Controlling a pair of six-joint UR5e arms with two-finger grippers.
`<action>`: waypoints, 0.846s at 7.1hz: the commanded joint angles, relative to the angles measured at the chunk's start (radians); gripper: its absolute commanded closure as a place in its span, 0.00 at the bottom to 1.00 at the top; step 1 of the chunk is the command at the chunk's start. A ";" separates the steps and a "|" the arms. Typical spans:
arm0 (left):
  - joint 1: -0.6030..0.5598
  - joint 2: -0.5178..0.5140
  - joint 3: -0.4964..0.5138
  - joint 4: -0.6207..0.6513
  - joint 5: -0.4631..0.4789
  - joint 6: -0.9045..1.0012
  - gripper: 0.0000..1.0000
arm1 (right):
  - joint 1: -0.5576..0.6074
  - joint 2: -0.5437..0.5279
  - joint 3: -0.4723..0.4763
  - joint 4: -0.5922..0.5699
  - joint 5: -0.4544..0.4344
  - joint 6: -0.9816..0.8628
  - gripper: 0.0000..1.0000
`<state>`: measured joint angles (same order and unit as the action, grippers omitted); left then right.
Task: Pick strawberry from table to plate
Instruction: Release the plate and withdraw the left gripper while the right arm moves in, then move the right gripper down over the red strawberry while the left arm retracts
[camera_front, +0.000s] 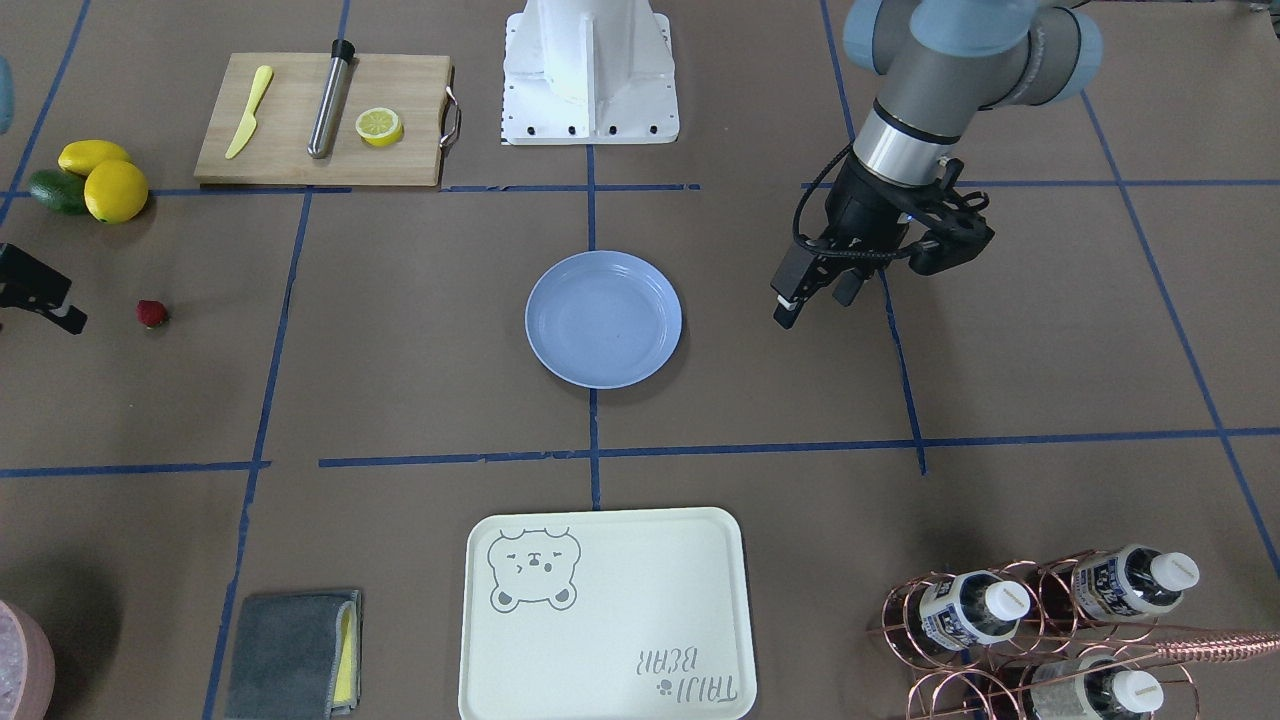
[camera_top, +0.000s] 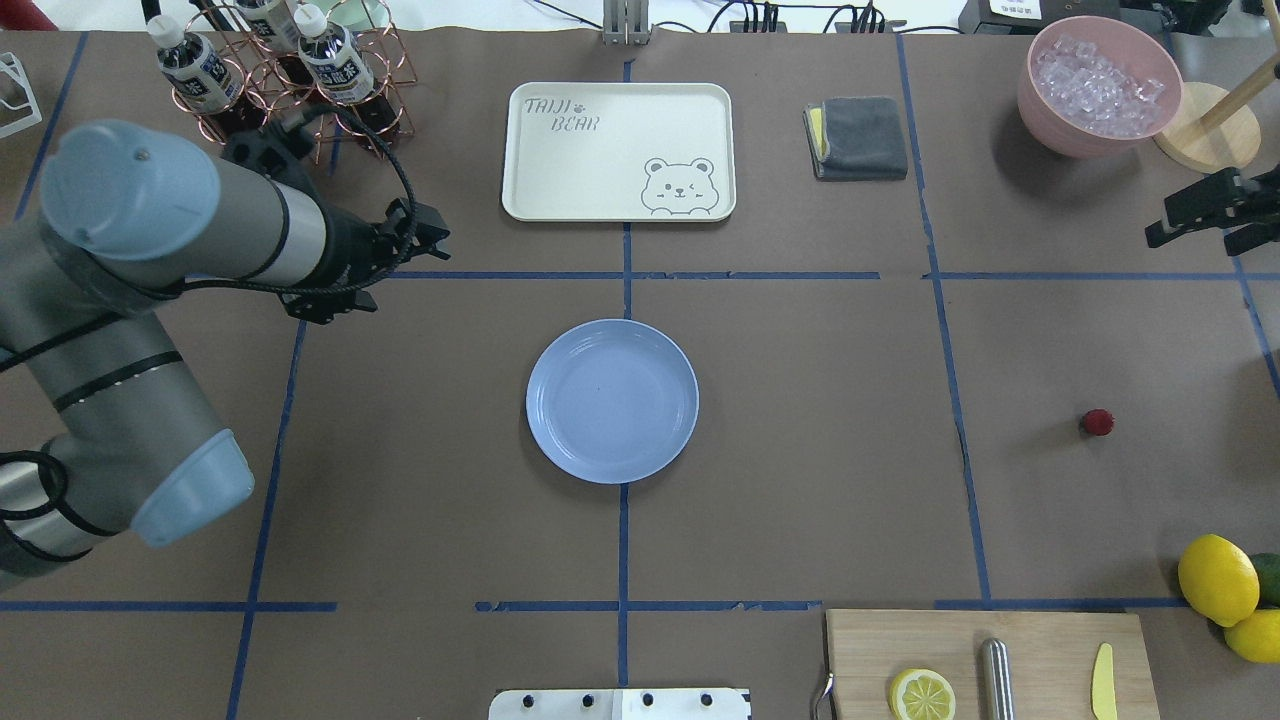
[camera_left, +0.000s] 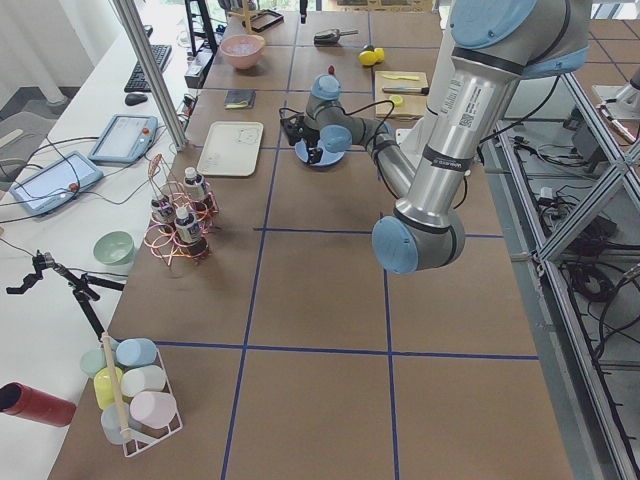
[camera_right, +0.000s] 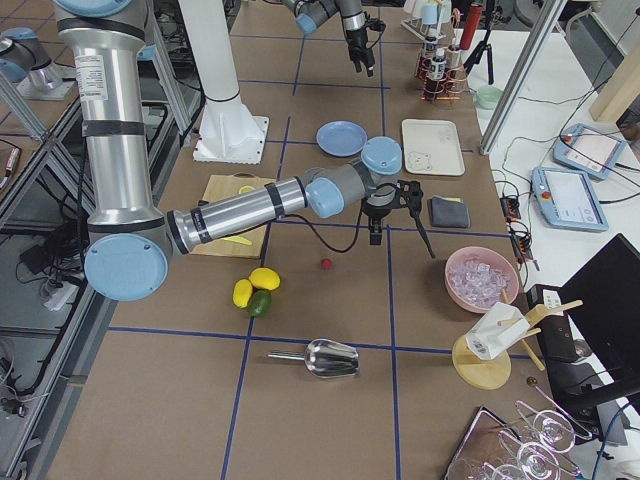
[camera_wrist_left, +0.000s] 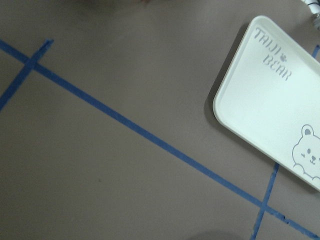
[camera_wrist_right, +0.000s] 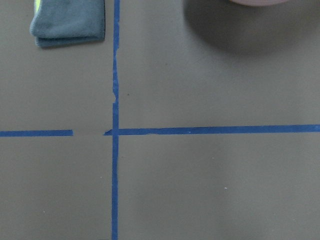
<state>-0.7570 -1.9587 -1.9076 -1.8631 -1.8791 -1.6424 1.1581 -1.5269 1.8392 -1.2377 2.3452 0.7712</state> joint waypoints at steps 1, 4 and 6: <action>-0.019 0.023 0.006 0.007 -0.005 0.162 0.00 | -0.081 -0.013 0.000 0.063 -0.030 0.092 0.00; -0.131 0.146 -0.022 0.007 -0.044 0.547 0.00 | -0.168 -0.126 -0.006 0.188 -0.139 0.095 0.00; -0.243 0.225 -0.022 0.005 -0.138 0.757 0.00 | -0.195 -0.174 -0.049 0.265 -0.142 0.097 0.00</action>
<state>-0.9360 -1.7803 -1.9275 -1.8565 -1.9819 -1.0048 0.9799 -1.6754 1.8159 -1.0153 2.2079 0.8668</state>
